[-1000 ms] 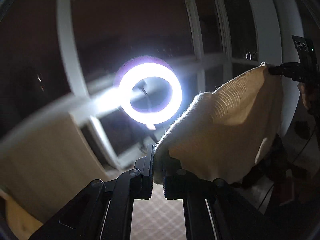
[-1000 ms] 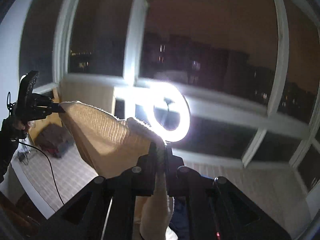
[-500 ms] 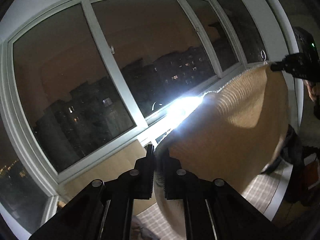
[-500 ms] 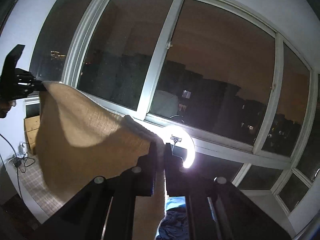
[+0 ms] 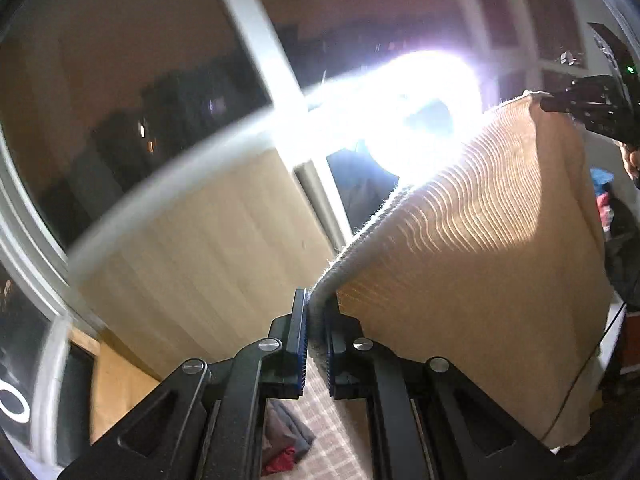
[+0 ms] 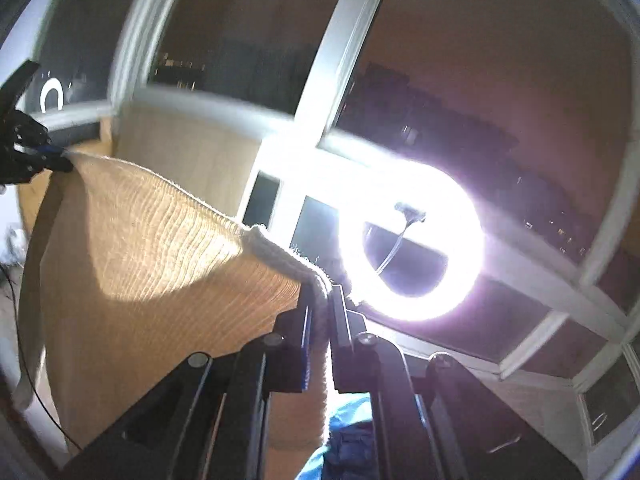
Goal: Fold clothes
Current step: 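Lift the cream sweater high with both grippers and shake it out, then lay the sweater flat on the rug and open both grippers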
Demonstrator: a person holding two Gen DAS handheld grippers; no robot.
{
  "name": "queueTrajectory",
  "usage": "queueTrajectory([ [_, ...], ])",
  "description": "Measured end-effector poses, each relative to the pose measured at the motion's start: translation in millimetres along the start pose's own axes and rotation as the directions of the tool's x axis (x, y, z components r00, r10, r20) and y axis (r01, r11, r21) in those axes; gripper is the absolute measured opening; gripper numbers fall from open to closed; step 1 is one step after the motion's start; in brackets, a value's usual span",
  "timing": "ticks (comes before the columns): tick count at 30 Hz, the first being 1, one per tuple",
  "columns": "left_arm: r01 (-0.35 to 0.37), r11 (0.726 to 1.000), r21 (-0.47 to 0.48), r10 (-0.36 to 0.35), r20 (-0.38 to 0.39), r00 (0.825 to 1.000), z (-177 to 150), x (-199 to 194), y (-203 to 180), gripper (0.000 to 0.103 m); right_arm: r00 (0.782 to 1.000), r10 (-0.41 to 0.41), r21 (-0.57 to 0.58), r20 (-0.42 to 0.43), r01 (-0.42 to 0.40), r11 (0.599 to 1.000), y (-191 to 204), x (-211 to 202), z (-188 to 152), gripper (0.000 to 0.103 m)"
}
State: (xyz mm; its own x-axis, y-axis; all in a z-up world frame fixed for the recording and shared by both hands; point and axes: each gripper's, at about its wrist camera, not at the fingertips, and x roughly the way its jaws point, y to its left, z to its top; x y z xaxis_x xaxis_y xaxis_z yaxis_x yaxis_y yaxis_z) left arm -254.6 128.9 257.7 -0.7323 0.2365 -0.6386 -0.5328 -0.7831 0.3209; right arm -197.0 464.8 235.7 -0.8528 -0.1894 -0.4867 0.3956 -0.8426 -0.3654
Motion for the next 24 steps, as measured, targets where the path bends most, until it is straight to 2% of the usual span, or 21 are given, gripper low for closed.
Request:
queueTrajectory([
  [1,-0.003,1.0,-0.012,0.002,-0.061,0.998,-5.1,40.0,4.1,0.016,0.999,0.004,-0.037,-0.045,-0.005,0.999,7.5,38.3,-6.8,0.011],
  [2,-0.01,1.0,-0.028,0.006,-0.125,0.992,-12.3,79.4,6.8,0.026,0.994,-0.005,-0.072,-0.111,-0.003,0.997,16.8,78.3,-17.1,0.015],
  [3,-0.026,0.998,-0.05,0.016,-0.196,0.981,-23.0,117.7,7.1,0.029,0.983,-0.021,-0.089,-0.182,0.005,0.996,24.8,115.6,-29.7,0.018],
  [4,-0.043,0.996,-0.072,0.023,-0.266,0.964,-33.8,156.0,7.3,0.024,0.97,-0.019,-0.088,-0.243,-0.003,0.996,29.6,145.7,-43.6,0.018],
  [5,-0.055,0.994,-0.095,0.021,-0.323,0.946,-46.4,187.2,7.5,0.026,0.96,0.006,-0.069,-0.281,-0.026,0.997,30.0,164.4,-56.6,0.019],
  [6,-0.053,0.991,-0.124,0.005,-0.358,0.934,-62.1,205.4,7.3,0.026,0.949,0.041,-0.032,-0.311,-0.053,0.998,26.1,177.6,-71.1,0.023],
  [7,-0.045,0.987,-0.155,-0.018,-0.384,0.923,-78.4,216.2,6.3,0.026,0.937,0.082,0.015,-0.34,-0.082,0.997,19.2,186.6,-85.0,0.036],
  [9,-0.004,0.976,-0.217,-0.085,-0.401,0.912,-113.4,210.8,0.9,0.026,0.902,0.182,0.121,-0.391,-0.146,0.982,5.9,192.6,-113.0,0.052],
  [11,0.024,0.961,-0.274,-0.142,-0.42,0.896,-146.1,204.9,-5.4,0.028,0.883,0.238,0.179,-0.405,-0.178,0.968,3.7,187.2,-136.5,0.052],
  [14,0.07,0.929,-0.364,-0.241,-0.449,0.861,-189.9,201.7,-27.8,0.032,0.836,0.335,0.275,-0.434,-0.231,0.933,4.6,196.3,-173.8,0.052],
  [16,0.074,0.918,-0.389,-0.269,-0.474,0.838,-210.7,203.8,-41.4,0.036,0.807,0.381,0.326,-0.451,-0.248,0.912,10.4,205.9,-194.9,0.052],
  [19,0.056,0.909,-0.413,-0.283,-0.514,0.81,-227.5,219.0,-51.4,0.036,0.764,0.441,0.371,-0.472,-0.281,0.885,22.3,221.6,-217.4,0.052],
  [22,0.057,0.887,-0.459,-0.315,-0.509,0.801,-234.8,228.1,-56.6,0.036,0.73,0.469,0.37,-0.496,-0.311,0.875,38.4,232.3,-226.5,0.052],
  [24,0.055,0.887,-0.459,-0.311,-0.504,0.806,-234.3,229.9,-61.0,0.037,0.718,0.493,0.379,-0.492,-0.333,0.863,44.9,234.6,-229.0,0.052],
])
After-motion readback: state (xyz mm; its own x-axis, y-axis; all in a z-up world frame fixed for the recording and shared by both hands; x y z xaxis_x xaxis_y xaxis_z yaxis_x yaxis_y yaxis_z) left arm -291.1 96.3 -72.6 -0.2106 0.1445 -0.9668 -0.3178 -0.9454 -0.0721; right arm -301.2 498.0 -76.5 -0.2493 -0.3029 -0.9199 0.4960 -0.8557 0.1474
